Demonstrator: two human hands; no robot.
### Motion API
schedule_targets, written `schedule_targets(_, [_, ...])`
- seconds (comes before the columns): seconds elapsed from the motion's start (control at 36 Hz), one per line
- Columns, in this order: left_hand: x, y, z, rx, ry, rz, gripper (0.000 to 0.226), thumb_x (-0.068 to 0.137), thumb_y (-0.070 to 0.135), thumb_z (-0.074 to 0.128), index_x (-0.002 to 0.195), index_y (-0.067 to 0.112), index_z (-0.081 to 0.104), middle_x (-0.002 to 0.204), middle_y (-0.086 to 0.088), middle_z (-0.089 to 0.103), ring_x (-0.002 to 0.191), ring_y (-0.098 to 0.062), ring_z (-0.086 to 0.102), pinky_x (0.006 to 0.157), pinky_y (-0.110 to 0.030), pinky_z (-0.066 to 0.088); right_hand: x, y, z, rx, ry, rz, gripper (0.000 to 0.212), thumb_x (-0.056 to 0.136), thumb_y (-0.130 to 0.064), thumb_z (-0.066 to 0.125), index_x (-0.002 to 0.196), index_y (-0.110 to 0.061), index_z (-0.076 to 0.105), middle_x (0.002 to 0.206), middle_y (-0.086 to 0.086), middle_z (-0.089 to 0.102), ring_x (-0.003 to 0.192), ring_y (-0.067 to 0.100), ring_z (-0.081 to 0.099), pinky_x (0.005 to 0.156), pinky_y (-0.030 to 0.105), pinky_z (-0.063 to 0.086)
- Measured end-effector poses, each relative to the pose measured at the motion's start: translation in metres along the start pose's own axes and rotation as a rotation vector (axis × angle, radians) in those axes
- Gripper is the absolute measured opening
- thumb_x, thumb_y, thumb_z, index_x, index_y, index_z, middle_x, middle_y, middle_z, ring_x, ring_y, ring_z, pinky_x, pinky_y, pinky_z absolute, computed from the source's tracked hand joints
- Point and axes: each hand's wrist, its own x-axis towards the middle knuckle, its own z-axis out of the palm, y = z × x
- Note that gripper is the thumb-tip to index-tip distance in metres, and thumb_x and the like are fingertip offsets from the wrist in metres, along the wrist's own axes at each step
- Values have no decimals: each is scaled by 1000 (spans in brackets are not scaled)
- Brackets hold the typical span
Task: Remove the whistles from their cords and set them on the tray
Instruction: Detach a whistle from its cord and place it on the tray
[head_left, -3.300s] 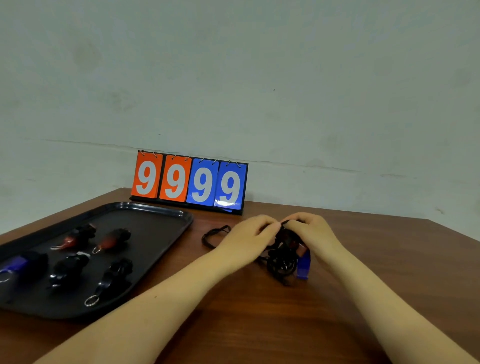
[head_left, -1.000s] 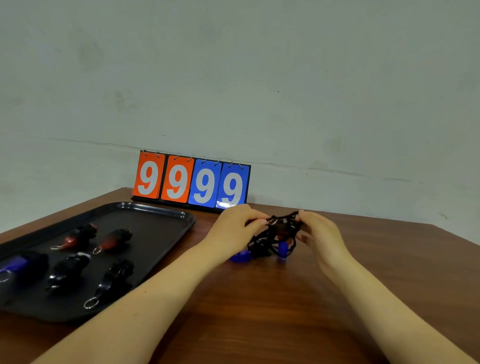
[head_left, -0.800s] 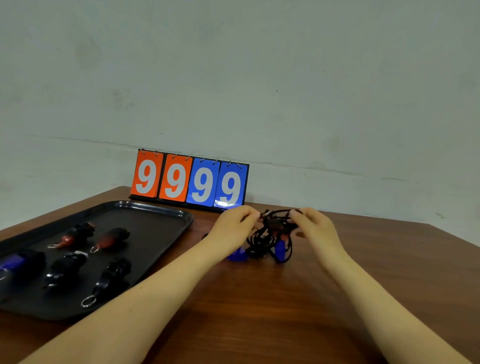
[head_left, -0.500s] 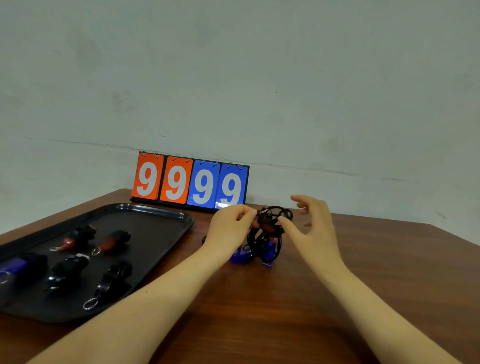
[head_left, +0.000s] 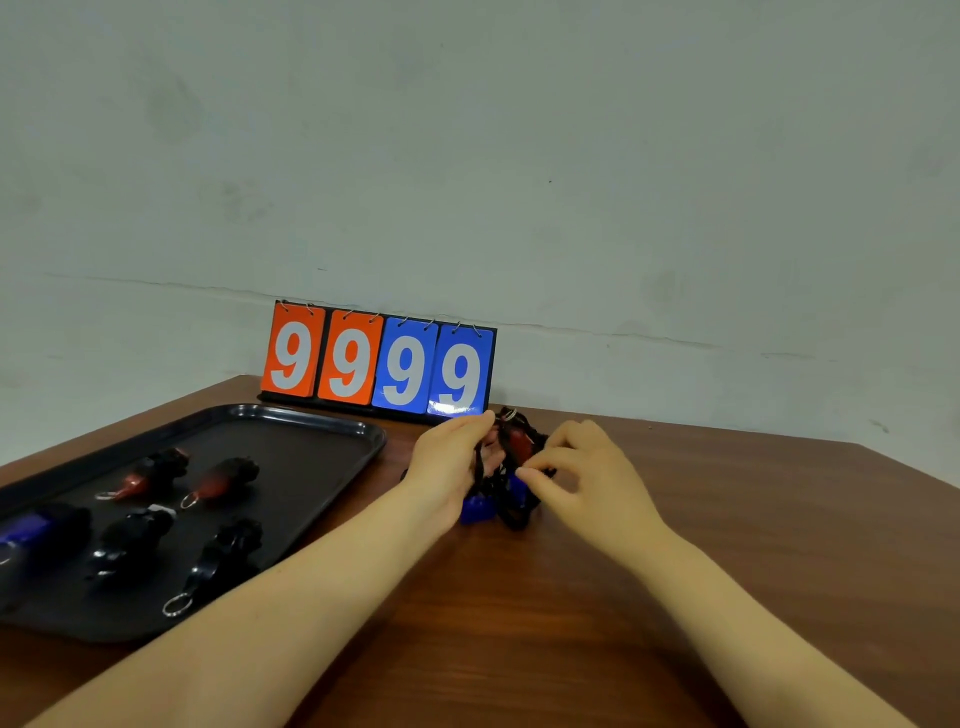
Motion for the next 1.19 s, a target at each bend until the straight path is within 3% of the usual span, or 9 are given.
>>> schedule_targets(0.14, [1,4,2,-103,23,9,8,97,10,52,99,8,60,86,-8,67,71,-13,65,54,-18,55,3,11,3,-76,-100,248,57,97,-49,42,49,-17,44,61,-2,46,60,7,39,60,31,40])
schedule_targets(0.25, [-1,6,4,-100,-45,4,11,99,12,49,98,9,59,80,-6,67,61,-10,64,54,-18,54,-1,15,4,69,-125,363,50,95,-46,49,57,-15,48,54,-2,38,50,12,37,53,28,30])
schedule_targets(0.36, [2,2,1,140,-26,70,12,96,17,55,86,14,62,75,-1,66,70,-11,59,62,-21,47,1,11,1,243,-29,435,12,93,-27,55,88,-24,65,92,-5,59,81,5,52,67,22,39])
schedule_targets(0.44, [6,2,-2,180,-26,94,13,96,18,56,90,13,66,79,-1,69,73,-9,62,64,-20,49,3,8,-4,418,136,479,16,92,-13,51,86,-23,62,98,-5,58,90,8,54,70,18,39])
schedule_targets(0.53, [6,2,-3,178,-55,110,14,96,16,55,92,12,67,77,1,73,74,-8,67,68,-21,52,1,1,-11,486,248,423,12,93,-22,55,81,-21,58,90,-7,57,85,7,52,70,22,36])
schedule_targets(0.69, [6,-5,1,228,-112,125,17,98,17,53,94,9,67,82,-3,73,76,-11,68,71,-24,54,0,-6,-8,243,-16,303,20,87,-45,62,89,-25,64,80,-8,61,75,7,53,64,24,41])
schedule_targets(0.89, [6,-5,1,423,-129,167,21,100,24,46,95,14,64,77,4,68,70,-7,60,64,-19,50,1,-12,-14,357,34,281,6,93,-31,59,98,-33,61,84,-17,62,71,-15,52,61,4,39])
schedule_targets(1.06, [4,-4,5,591,-155,237,29,102,31,39,88,17,59,76,0,63,67,-10,55,64,-22,45,4,-13,-17,708,113,391,9,93,-22,60,96,-23,69,85,-10,69,75,-5,63,64,8,47])
schedule_targets(1.19, [1,-3,3,605,-218,253,27,99,39,47,81,24,60,76,11,62,79,-6,58,73,-16,45,9,-8,-19,1088,165,590,21,94,-24,57,94,-8,70,73,3,66,70,14,62,69,26,50])
